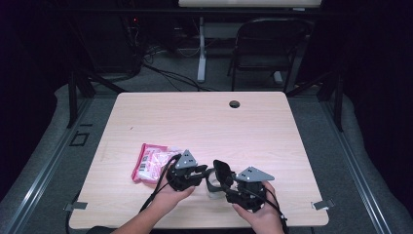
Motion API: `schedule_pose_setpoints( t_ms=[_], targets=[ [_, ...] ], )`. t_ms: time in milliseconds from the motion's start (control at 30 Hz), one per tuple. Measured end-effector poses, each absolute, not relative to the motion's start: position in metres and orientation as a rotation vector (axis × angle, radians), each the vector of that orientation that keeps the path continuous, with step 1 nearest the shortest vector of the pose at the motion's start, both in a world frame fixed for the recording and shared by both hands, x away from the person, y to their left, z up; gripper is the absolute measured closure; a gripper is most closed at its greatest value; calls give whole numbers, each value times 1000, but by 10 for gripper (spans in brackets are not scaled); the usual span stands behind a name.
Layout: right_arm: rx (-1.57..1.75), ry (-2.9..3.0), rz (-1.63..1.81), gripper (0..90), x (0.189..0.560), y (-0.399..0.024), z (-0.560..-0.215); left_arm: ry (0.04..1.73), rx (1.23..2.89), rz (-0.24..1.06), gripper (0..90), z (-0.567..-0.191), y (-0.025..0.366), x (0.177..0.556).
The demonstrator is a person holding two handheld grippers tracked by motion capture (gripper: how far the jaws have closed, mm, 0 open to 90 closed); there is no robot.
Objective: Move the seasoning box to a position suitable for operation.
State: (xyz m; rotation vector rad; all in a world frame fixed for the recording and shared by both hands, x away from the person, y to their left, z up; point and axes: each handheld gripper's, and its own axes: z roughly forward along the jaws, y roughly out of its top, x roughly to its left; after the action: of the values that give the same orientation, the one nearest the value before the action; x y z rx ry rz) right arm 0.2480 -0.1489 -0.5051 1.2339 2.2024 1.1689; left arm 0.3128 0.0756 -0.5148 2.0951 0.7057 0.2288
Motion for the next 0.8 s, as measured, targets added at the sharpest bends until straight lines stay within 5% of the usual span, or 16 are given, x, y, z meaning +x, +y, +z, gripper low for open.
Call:
schedule_pose_setpoints(
  t_ms=[800],
  targets=[
    [1244,2164,1189,556,245,-154,-503,710,2100,205,689,-522,69,316]
  ],
)
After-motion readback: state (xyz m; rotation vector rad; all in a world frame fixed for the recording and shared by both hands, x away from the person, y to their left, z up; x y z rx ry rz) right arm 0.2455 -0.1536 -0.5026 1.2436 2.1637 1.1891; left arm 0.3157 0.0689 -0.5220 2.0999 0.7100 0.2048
